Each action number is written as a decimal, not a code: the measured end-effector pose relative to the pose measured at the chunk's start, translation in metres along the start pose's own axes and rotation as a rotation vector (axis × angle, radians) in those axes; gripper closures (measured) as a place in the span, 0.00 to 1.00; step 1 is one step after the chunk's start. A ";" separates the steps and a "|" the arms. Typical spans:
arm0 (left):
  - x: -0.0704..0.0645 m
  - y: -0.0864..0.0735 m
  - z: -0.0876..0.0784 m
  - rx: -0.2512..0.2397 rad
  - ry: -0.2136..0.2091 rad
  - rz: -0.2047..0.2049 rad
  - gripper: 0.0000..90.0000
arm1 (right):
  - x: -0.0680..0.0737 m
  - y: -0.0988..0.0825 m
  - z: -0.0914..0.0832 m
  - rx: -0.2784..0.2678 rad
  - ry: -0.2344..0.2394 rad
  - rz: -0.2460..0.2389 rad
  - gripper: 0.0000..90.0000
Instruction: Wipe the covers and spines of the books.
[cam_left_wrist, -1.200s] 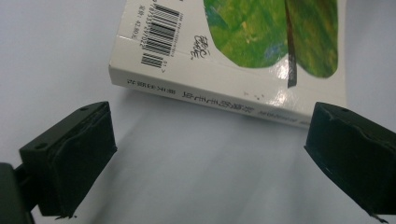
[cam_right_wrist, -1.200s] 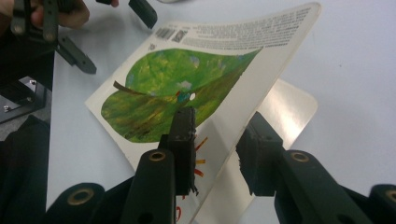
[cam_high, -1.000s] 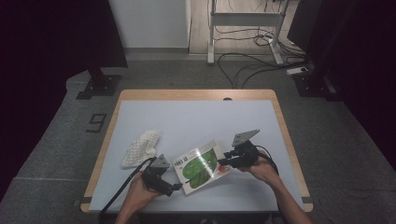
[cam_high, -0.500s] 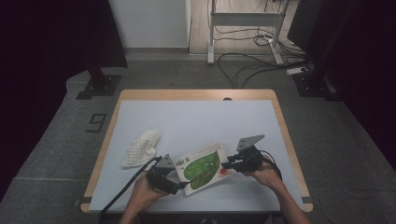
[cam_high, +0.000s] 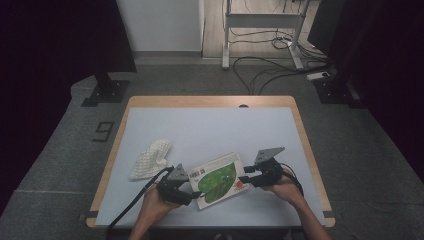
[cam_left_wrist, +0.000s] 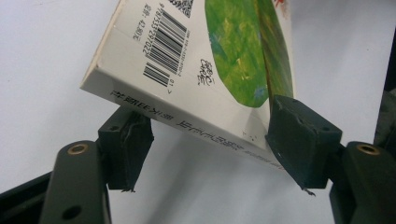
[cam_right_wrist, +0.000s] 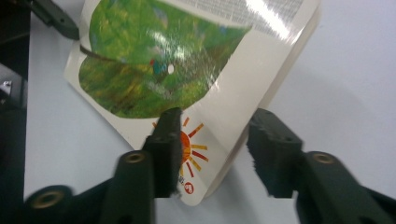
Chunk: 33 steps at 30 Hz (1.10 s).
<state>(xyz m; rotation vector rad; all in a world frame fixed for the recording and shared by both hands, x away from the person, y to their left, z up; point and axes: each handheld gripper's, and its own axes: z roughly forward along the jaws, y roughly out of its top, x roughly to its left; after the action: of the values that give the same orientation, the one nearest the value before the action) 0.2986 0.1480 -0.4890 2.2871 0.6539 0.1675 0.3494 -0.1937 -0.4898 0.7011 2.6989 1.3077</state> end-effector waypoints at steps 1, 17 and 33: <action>0.000 0.000 0.000 0.001 0.000 0.000 0.35 | -0.001 0.000 -0.001 -0.001 -0.003 0.008 0.54; 0.007 0.009 -0.005 -0.022 -0.028 0.007 0.47 | -0.014 0.016 0.017 -0.007 0.053 0.158 0.42; 0.017 0.027 -0.019 -0.010 -0.019 0.022 0.65 | -0.010 0.023 0.000 -0.056 -0.003 0.143 0.63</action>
<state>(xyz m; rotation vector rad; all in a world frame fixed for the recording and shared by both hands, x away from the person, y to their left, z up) 0.3183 0.1525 -0.4582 2.2843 0.6166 0.1595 0.3672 -0.1855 -0.4733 0.9039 2.6408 1.4053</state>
